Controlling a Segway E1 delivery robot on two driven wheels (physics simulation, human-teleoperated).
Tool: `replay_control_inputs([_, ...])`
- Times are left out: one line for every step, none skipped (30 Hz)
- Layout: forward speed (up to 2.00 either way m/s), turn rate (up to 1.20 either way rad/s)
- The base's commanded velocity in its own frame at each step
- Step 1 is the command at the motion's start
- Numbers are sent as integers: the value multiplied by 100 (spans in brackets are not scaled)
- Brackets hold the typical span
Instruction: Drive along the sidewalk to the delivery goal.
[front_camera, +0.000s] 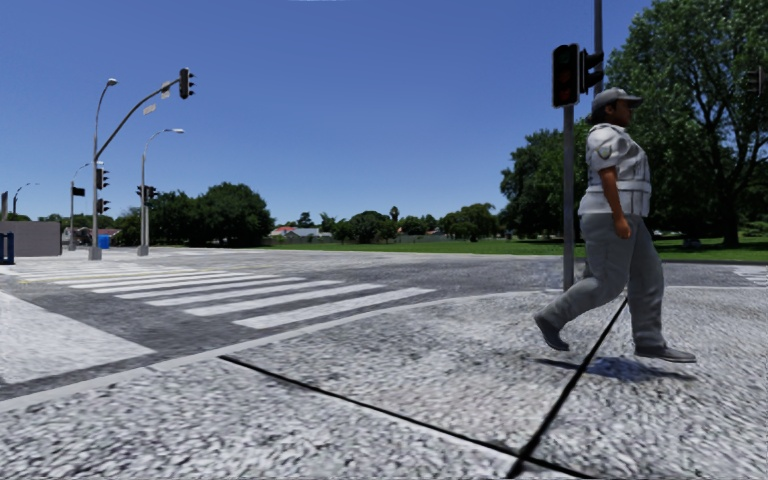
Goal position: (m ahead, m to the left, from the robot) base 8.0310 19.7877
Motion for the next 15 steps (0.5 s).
replay_control_inputs([200, 57])
replay_control_inputs([200, 52])
replay_control_inputs([200, 19])
replay_control_inputs([200, 0])
replay_control_inputs([200, 0])
replay_control_inputs([200, 0])
replay_control_inputs([200, 0])
replay_control_inputs([200, 0])
replay_control_inputs([200, 0])
replay_control_inputs([200, 0])
replay_control_inputs([200, 0])
replay_control_inputs([200, 0])
replay_control_inputs([200, 0])
replay_control_inputs([200, 0])
replay_control_inputs([200, 0])
